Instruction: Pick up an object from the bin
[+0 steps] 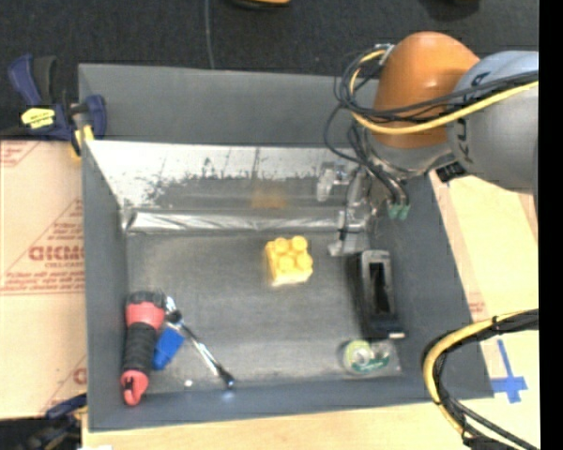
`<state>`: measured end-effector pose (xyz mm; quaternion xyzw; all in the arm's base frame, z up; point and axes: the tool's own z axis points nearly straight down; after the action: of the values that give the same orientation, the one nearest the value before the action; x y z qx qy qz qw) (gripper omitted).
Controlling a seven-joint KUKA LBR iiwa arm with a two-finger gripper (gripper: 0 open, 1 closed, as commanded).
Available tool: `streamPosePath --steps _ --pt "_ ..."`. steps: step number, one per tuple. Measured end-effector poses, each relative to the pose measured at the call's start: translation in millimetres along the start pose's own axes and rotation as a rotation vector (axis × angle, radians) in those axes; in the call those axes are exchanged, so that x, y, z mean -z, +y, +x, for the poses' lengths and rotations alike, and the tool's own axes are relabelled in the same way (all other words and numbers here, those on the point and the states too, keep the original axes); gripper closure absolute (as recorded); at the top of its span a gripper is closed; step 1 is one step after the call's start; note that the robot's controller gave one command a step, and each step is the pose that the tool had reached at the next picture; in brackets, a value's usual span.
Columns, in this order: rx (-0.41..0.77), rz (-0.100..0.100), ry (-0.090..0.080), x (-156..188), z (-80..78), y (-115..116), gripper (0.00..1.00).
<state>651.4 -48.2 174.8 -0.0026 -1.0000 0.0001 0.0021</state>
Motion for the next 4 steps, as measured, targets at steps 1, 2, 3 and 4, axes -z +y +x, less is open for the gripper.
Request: streamPosePath --steps 1,2,3,4 --pt "0.000 0.001 -0.009 6 -1.7 0 0.00" --pt "-0.030 -0.001 -0.007 1 1.9 3 0.00" --pt "-0.178 0.000 -0.009 -6 2.1 14 0.00" --pt "-0.139 0.000 -0.008 -35 -1.2 18 0.00"
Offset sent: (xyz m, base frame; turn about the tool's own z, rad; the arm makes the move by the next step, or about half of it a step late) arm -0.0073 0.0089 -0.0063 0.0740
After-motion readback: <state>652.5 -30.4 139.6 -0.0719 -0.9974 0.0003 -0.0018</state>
